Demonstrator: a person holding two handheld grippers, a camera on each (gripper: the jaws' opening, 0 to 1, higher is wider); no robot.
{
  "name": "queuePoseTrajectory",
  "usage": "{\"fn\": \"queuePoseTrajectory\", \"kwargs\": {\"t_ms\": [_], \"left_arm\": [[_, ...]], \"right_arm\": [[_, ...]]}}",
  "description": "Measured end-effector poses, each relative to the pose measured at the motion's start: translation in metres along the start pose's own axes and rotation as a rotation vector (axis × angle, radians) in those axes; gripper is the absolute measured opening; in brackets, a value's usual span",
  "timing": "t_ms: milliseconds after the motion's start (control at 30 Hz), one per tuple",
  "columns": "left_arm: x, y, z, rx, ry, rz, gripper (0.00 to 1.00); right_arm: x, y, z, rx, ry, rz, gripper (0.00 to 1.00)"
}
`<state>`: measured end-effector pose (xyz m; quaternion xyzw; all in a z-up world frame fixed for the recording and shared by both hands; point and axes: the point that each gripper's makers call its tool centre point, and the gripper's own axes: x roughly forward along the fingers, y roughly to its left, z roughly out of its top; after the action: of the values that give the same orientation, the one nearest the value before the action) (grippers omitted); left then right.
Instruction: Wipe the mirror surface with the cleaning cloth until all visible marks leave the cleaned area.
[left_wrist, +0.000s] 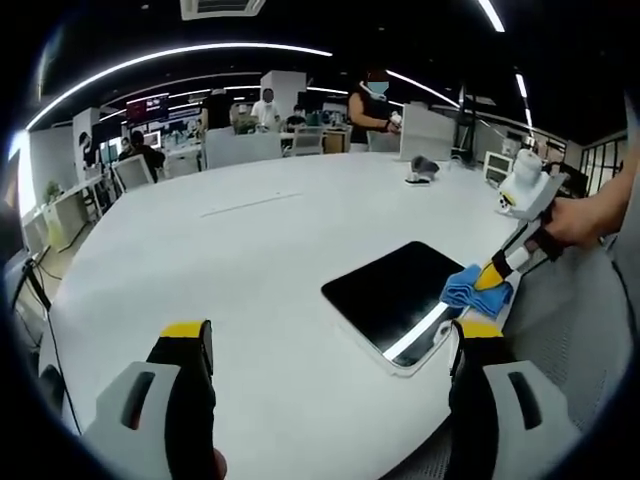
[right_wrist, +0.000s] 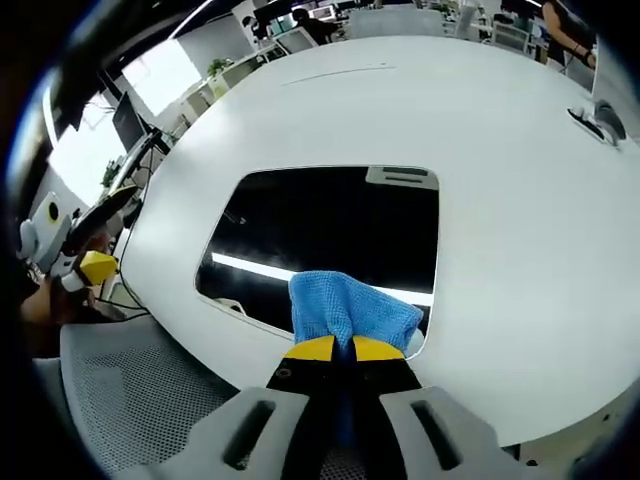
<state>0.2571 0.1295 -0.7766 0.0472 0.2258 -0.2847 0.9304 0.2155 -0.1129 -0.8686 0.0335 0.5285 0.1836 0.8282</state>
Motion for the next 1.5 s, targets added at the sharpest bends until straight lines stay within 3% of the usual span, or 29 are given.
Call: {"fn": "queuePoseTrajectory", "kwargs": {"t_ms": [667, 1500], "left_arm": [[-0.001, 0.006, -0.003, -0.005, 0.006, 0.011, 0.97], [0.001, 0.008, -0.005, 0.001, 0.026, 0.001, 0.97]], "right_arm": [[-0.005, -0.014, -0.003, 0.016, 0.005, -0.01, 0.0], [0.002, -0.02, 0.016, 0.052, -0.009, -0.017, 0.0]]}}
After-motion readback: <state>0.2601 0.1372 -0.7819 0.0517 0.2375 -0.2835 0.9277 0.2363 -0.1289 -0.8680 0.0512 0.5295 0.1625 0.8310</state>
